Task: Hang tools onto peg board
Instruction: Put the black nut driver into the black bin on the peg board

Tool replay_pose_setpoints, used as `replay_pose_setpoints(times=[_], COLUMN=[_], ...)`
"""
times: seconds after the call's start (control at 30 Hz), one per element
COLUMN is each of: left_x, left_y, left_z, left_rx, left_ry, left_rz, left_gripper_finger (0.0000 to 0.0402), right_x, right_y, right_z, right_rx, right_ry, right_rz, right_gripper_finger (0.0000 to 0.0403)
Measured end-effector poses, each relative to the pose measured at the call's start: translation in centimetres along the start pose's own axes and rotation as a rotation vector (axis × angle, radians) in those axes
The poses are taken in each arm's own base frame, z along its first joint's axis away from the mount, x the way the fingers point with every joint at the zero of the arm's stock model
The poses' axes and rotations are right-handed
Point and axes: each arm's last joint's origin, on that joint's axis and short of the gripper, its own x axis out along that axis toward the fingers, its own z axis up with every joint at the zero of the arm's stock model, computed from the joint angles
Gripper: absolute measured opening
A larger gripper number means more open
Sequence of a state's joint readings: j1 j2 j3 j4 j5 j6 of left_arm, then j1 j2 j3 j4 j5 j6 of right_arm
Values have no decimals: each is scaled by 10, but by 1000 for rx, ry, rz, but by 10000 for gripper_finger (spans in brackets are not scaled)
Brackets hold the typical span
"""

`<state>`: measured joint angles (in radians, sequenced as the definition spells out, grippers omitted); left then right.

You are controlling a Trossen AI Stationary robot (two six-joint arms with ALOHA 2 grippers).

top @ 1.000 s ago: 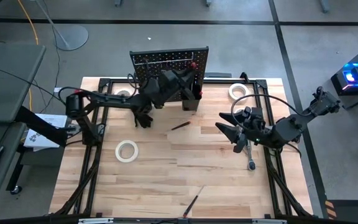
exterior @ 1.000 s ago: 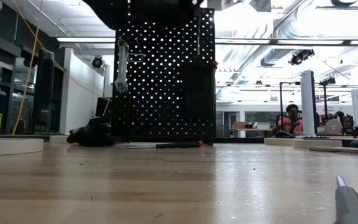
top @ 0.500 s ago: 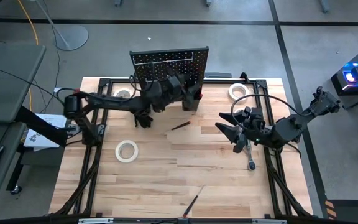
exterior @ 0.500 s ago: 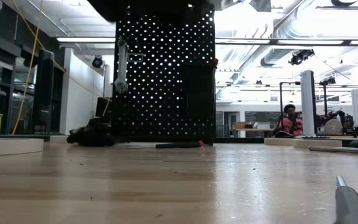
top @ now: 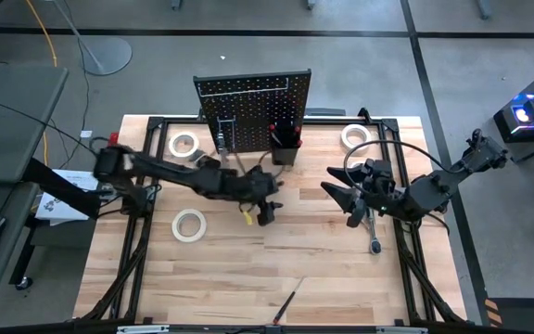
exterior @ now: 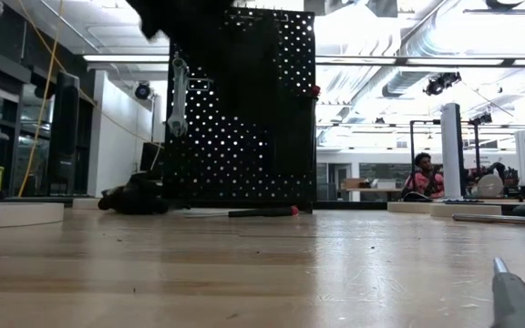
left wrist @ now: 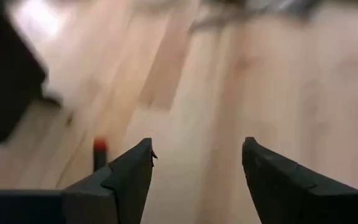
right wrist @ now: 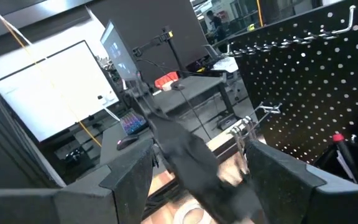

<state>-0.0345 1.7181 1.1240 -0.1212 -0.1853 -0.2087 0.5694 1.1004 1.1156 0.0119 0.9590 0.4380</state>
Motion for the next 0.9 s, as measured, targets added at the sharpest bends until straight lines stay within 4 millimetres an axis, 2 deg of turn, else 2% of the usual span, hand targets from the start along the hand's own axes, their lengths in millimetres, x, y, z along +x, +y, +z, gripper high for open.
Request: replay_pose_setpoints(times=[0.07, 0.23, 0.4, 0.67, 0.83, 0.9], left_x=[20, 54, 69, 91, 109, 113], left_y=[5, 19, 31, 55, 59, 57], left_z=[-9, -11, -8, -25, -41, -46], left_rx=[-10, 87, 141, -66, -183, -192], left_ry=[62, 204, 269, 328, 414, 443], left_rz=[32, 132, 189, 256, 114, 71], left_gripper_finger=[227, 227, 227, 227, 226, 214], right_x=[0, 0, 0, 0, 0, 0], right_y=[0, 0, 1, 1, 1, 1], right_z=[0, 0, 0, 0, 0, 0], right_rx=[10, 62, 109, 121, 134, 136], right_ry=[-1, -4, 5, 5, 6, 7], right_rz=[-2, -1, 17, 19, 20, 21], right_gripper_finger=[245, 245, 245, 245, 245, 245])
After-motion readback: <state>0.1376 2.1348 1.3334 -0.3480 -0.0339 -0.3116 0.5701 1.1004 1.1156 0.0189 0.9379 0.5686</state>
